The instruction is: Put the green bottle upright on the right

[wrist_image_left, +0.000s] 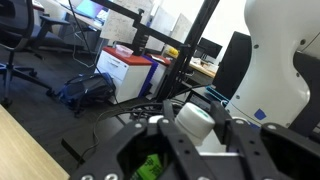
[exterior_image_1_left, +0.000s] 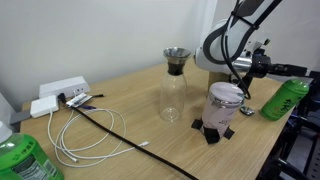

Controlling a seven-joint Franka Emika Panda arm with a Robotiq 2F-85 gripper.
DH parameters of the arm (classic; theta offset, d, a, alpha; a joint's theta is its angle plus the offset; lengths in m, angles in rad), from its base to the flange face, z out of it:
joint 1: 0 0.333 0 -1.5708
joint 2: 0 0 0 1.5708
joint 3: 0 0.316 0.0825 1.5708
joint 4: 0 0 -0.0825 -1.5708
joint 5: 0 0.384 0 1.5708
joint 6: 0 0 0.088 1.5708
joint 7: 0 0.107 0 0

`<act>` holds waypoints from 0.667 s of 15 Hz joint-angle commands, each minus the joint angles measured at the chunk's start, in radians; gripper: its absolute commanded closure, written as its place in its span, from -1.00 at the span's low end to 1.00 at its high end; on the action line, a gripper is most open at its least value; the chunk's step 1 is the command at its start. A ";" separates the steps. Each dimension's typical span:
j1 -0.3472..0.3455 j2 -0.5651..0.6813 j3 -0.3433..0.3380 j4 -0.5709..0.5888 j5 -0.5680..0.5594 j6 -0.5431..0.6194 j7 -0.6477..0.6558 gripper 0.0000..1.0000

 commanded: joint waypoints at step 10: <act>-0.012 0.013 0.009 0.012 -0.026 0.011 0.036 -1.00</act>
